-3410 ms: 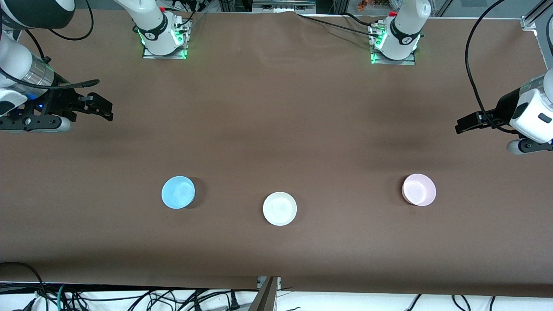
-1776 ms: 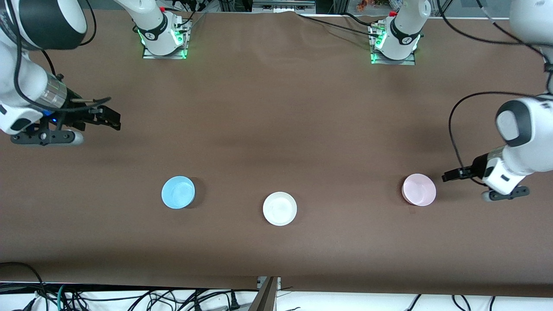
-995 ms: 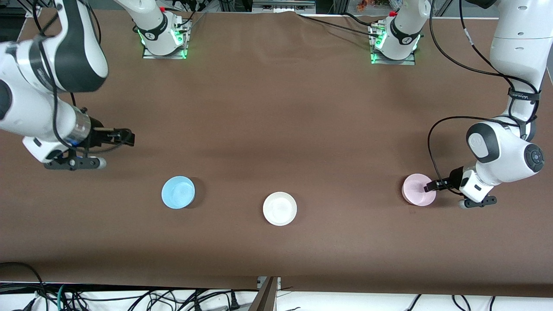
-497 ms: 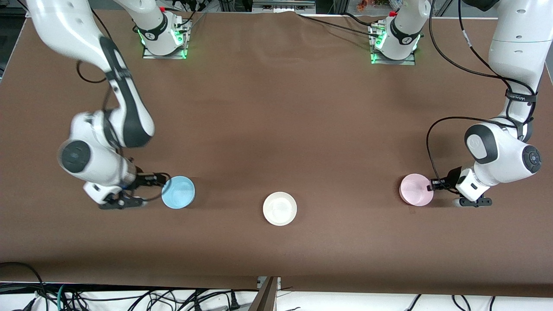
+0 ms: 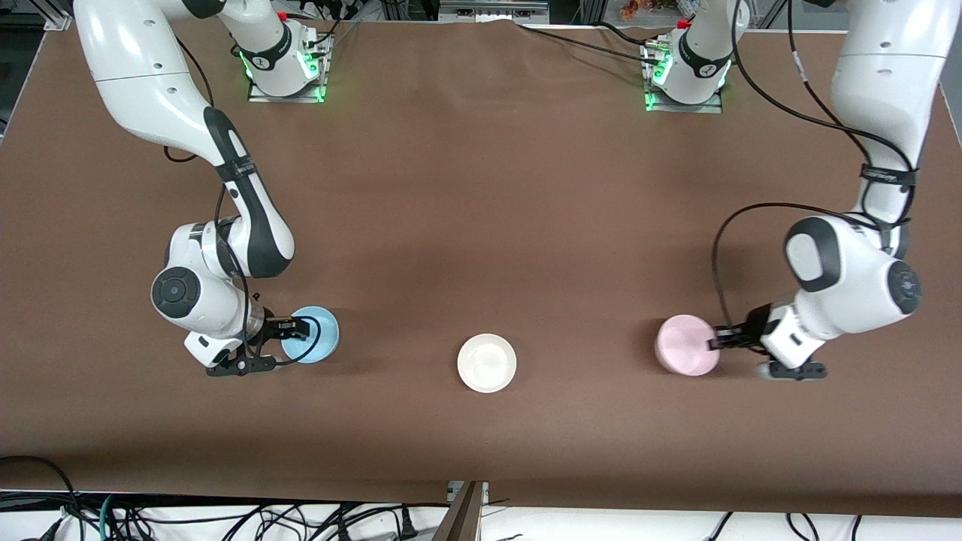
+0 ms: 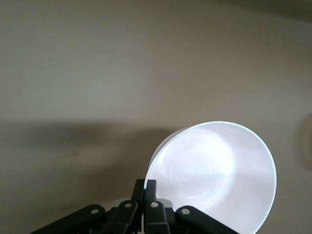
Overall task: Stack pink and blue bowls on white bowl
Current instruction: 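Carry the pink bowl into the white bowl with the left gripper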
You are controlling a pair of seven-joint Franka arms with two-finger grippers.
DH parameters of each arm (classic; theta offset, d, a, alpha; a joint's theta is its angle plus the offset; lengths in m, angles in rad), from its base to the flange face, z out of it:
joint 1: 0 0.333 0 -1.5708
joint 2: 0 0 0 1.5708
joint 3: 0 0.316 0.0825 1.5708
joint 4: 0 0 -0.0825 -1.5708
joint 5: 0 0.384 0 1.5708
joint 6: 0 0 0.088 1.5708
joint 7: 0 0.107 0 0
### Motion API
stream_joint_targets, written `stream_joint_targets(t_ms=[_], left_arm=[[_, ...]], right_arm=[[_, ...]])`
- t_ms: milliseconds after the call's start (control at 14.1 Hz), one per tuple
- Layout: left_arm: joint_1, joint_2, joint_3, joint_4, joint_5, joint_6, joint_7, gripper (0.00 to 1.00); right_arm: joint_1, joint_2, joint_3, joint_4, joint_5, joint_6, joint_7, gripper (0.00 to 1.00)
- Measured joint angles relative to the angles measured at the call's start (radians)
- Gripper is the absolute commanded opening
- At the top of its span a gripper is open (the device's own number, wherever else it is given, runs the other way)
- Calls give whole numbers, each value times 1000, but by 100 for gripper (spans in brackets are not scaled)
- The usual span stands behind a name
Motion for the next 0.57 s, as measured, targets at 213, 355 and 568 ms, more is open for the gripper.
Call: stream_joint_targets(t_ms=[213,355,568], left_arm=[[-88,1,-56,21,0,-2,-170,0],[-170,11,-63,41,1,0,-294,0],[-301,62,-63,127,95,4,-507,0]], right_arm=[[0,1,0,0,2,0,-2,9],[1,2,0,0,4,0,-3,0],[1,-3,5,7,11,-10,-6,0]])
